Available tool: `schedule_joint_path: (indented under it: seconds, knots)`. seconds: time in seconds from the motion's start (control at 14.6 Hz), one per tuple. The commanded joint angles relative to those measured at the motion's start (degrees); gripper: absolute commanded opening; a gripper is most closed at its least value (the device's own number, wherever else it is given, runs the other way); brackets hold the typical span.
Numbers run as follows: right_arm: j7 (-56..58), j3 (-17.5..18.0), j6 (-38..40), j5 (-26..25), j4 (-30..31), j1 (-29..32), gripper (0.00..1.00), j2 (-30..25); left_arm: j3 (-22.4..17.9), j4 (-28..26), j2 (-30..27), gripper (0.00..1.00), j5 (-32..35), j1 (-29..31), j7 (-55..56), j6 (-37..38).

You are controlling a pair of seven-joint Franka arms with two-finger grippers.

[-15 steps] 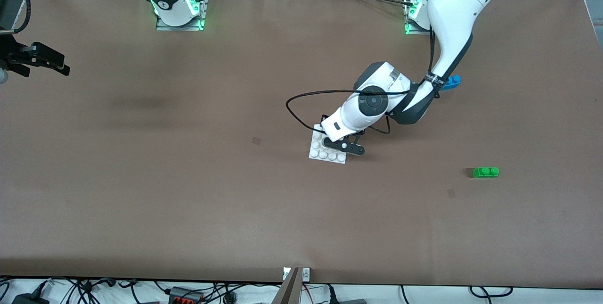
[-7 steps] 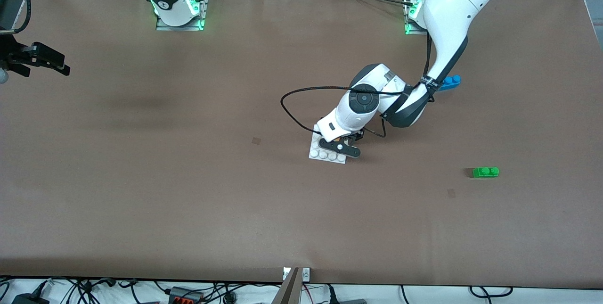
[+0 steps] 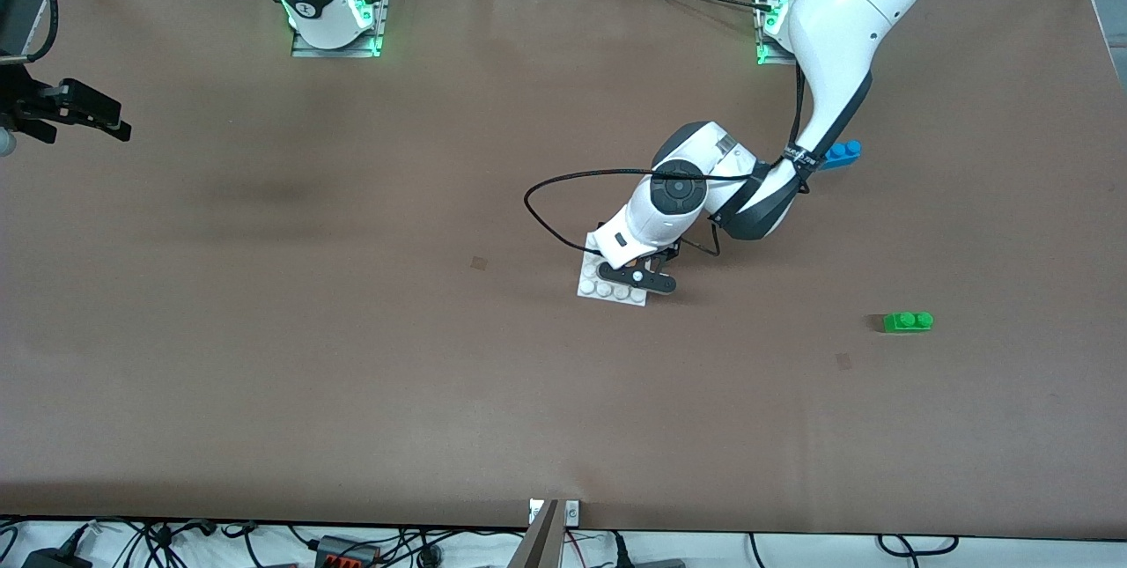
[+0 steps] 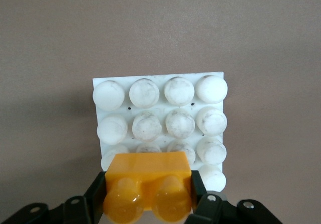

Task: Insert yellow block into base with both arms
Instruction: 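Lower the yellow brick onto the plate studs and press it down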

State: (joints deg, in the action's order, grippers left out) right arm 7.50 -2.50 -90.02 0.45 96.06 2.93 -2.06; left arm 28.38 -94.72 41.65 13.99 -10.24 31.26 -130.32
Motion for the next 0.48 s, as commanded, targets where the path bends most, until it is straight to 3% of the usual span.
schedule_joint_path:
  seconds: [0.0,0.41]
  knots:
    - [-0.38,0.3,0.72,-0.54,-0.87,-0.03,1.0,0.13,0.19,1.55,0.63,0.51,2.09,-0.66,1.78,0.59]
    - [-0.2,0.3,0.72,-0.54,-0.79,-0.03,1.0,0.13,0.19,1.55,0.8,0.51,2.01,-0.66,2.04,-1.16]
